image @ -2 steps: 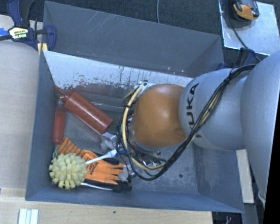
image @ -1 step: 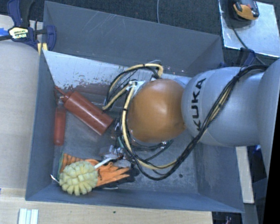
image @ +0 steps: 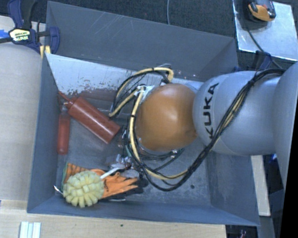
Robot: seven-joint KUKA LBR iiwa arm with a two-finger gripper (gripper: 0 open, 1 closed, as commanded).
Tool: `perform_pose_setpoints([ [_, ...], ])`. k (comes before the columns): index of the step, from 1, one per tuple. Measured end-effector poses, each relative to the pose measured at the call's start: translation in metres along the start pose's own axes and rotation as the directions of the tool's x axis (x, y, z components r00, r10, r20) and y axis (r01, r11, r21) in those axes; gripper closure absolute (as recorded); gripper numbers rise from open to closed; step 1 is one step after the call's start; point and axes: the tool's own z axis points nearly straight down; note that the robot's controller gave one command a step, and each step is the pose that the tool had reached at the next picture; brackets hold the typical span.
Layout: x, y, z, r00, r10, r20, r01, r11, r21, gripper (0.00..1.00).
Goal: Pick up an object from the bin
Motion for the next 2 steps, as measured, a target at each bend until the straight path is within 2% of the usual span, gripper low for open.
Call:
perform_pose_setpoints([
  [2,0.0037,0.0018,-0.0005,1.0,-0.022,0.006,0.022,1.0,0.005,1.0],
])
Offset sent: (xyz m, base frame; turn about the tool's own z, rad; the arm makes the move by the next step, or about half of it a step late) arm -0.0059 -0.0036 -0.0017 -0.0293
